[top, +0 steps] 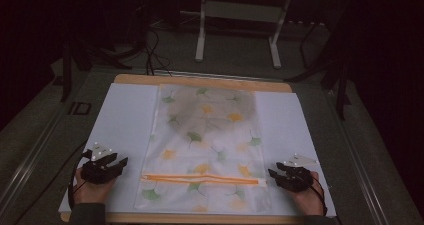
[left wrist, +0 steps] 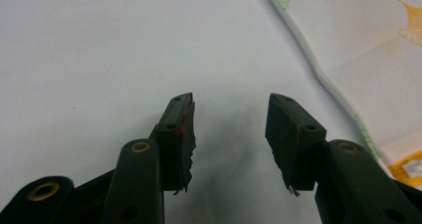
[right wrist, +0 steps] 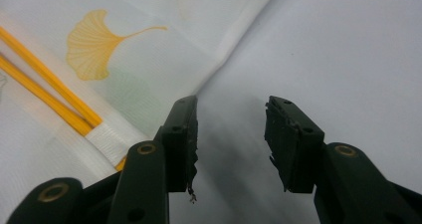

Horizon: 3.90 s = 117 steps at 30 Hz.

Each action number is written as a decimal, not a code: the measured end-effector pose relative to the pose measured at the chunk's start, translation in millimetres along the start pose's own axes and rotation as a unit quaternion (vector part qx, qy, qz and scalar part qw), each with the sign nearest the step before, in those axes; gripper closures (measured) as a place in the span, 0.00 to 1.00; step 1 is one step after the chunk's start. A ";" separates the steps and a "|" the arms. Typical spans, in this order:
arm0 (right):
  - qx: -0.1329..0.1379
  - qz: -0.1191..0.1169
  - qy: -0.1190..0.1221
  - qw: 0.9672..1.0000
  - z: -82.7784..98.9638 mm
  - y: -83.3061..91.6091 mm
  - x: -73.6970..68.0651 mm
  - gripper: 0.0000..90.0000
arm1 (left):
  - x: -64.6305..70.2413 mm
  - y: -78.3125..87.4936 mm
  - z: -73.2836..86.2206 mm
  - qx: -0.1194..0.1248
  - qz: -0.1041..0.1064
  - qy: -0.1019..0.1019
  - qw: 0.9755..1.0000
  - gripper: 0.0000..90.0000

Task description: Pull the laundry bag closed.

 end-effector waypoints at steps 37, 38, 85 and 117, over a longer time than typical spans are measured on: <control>-0.007 -0.032 0.023 0.999 -10.2 0.4 -16.2 0.64 | 13.6 6.0 -3.7 -0.003 0.039 -0.019 0.999 0.58; -0.008 -0.032 0.027 0.999 -11.5 0.4 -16.0 0.64 | 13.8 6.0 -3.4 -0.005 0.040 -0.019 0.999 0.58; -0.062 -0.107 0.121 0.985 -55.3 -31.6 -72.4 0.64 | 18.5 5.2 1.0 -0.015 0.048 -0.040 0.998 0.63; -0.084 -0.137 0.177 0.971 -84.4 -55.5 -112.7 0.63 | 16.8 4.9 3.4 -0.023 0.049 -0.044 0.998 0.64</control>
Point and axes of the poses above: each handheld gripper's, and its own axes: y roughly backward along the jaws, z roughly out of its underside, x roughly to its right, the point moved 10 cm from there along -y, roughly forward along the jaws, and after that the axes turned 14 degrees about -z, right-handed, at the moved point
